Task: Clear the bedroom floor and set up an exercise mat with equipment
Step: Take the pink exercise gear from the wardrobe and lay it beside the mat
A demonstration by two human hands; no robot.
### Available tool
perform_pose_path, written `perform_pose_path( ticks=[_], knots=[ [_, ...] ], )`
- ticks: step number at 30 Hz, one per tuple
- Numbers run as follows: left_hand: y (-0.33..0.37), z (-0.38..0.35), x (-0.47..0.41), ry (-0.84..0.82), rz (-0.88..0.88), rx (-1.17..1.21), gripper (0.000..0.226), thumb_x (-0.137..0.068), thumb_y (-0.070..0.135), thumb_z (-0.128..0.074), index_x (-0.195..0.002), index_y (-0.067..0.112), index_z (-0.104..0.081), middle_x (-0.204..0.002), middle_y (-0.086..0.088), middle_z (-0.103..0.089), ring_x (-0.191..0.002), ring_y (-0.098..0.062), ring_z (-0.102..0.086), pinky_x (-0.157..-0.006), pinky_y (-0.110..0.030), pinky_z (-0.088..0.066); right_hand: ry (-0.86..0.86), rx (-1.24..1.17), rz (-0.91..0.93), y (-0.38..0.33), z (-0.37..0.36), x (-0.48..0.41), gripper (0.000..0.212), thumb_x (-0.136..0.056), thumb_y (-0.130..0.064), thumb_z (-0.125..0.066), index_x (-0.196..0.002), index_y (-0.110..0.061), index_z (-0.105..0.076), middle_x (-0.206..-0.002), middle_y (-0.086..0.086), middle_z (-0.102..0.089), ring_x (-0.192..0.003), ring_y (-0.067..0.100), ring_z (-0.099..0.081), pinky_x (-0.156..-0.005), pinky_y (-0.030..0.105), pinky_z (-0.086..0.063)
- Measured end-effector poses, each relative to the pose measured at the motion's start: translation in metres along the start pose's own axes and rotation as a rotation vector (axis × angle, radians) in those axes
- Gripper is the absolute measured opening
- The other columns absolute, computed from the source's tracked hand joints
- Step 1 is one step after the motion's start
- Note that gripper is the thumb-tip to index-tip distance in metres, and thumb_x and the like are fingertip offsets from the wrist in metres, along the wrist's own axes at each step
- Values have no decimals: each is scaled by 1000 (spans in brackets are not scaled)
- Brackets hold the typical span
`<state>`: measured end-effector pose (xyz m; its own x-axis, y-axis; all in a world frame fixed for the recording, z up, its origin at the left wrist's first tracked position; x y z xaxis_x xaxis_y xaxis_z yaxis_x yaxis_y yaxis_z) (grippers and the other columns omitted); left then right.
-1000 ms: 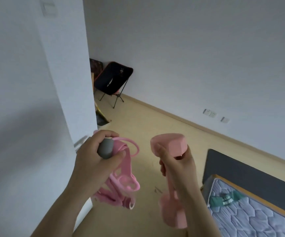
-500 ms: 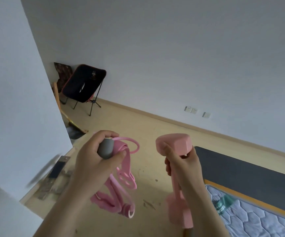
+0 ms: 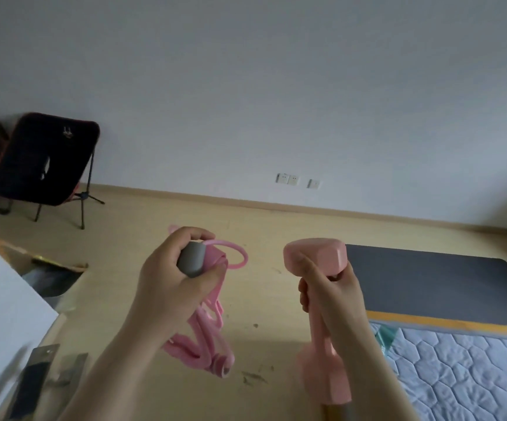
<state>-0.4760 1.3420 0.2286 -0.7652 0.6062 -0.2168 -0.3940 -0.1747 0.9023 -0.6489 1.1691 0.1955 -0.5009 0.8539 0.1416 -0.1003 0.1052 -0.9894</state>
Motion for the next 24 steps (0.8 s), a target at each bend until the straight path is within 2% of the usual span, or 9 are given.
perform_pose_path(
  ticks=[5, 10, 16, 18, 21, 24],
  knots=[
    [-15, -29, -71, -92, -2, 17, 32, -72, 27, -81, -94, 37, -59, -83, 12, -64, -65, -8, -62, -53, -24, -53, 85, -17, -16, 3, -1, -59, 41, -76, -31, -77, -108, -15, -59, -69, 9, -59, -56, 18, -52, -51, 28, -47],
    [-19, -76, -164, -137, -28, 6, 31, -74, 28, -79, -93, 40, -59, -86, 15, -63, -70, -6, -64, -52, -24, -54, 145, -63, -20, -7, 5, -154, 43, -74, -31, -78, -105, -11, -57, -69, 7, -60, -56, 17, -53, -52, 28, -48],
    [-3, -119, -250, -188, -40, 37, 27, -72, 35, -77, -94, 34, -61, -83, 12, -65, -66, -8, -64, -53, -22, -53, 192, -104, -26, -34, 16, -245, 43, -72, -34, -79, -103, -13, -58, -65, 4, -59, -54, 15, -52, -48, 24, -46],
    [-6, -134, -282, -218, -38, 42, 25, -75, 31, -75, -95, 31, -61, -82, 10, -65, -65, -11, -65, -53, -22, -53, 217, -112, -30, -41, 18, -277, 47, -70, -36, -80, -105, -15, -56, -69, 5, -60, -57, 17, -53, -49, 24, -47],
    [-16, -147, -327, -234, -29, 50, 24, -77, 25, -75, -96, 30, -61, -78, 3, -67, -63, -16, -64, -55, -32, -54, 249, -119, -38, -44, 17, -321, 44, -74, -33, -79, -107, -12, -58, -70, 7, -59, -57, 17, -52, -47, 25, -46],
    [-32, -161, -385, -244, -34, 47, 25, -78, 24, -75, -96, 32, -60, -78, 5, -66, -64, -16, -64, -59, -36, -56, 296, -131, -34, -44, 9, -369, 43, -74, -31, -78, -107, -10, -59, -70, 7, -58, -56, 17, -51, -46, 24, -44]
  ],
)
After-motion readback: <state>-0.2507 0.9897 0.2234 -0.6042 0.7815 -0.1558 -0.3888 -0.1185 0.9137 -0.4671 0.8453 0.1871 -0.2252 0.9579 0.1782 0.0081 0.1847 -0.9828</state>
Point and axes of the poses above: each hand's wrist, its own x-axis away from the middle knuckle, its own z-axis out of the back of the hand, y = z × x, the point moved 8 cm from there along -x, towards the middle knuckle
